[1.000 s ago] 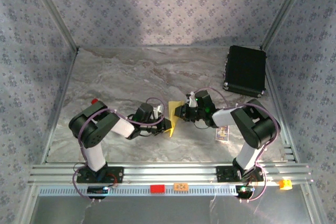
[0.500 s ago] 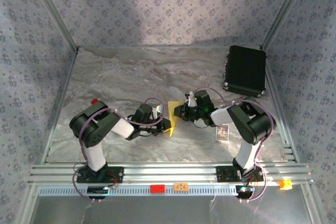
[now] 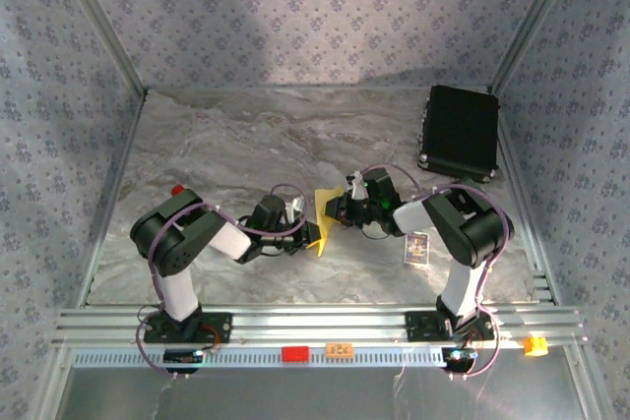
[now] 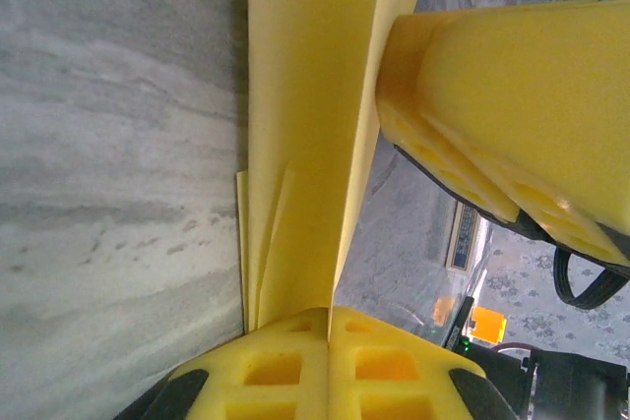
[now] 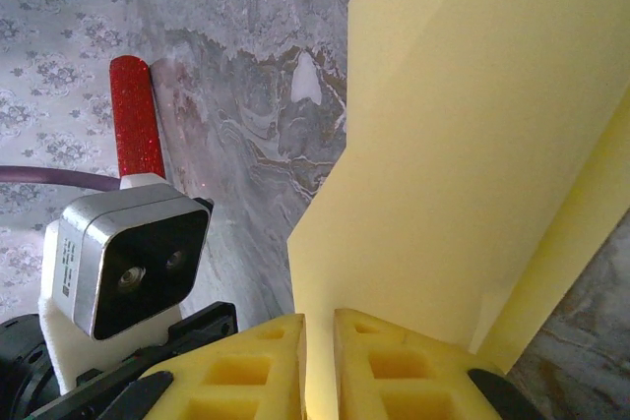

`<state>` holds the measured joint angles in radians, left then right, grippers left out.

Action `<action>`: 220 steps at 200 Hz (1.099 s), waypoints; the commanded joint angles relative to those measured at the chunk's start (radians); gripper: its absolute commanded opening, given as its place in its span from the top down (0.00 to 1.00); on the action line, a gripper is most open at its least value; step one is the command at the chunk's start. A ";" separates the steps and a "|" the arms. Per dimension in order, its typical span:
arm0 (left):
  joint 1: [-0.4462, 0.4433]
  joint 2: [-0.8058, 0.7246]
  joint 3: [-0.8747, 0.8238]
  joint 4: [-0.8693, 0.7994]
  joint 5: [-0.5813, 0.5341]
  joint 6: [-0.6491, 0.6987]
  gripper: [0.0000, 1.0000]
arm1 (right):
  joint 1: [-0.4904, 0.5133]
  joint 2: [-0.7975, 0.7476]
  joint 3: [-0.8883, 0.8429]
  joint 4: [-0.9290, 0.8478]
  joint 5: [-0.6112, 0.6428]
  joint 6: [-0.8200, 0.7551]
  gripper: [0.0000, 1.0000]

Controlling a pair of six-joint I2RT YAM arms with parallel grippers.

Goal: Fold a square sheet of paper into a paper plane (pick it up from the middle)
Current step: Fold the wing for the fifth time at the center of the table.

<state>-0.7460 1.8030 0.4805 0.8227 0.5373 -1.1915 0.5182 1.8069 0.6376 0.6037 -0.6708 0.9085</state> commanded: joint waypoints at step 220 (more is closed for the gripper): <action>-0.005 -0.044 0.082 -0.347 0.036 0.138 0.91 | 0.012 0.040 0.064 -0.276 0.122 -0.071 0.84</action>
<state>-0.7425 1.7718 0.5514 0.6315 0.5652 -1.1252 0.5243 1.8187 0.7002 0.4324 -0.6201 0.8696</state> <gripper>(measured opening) 0.114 0.158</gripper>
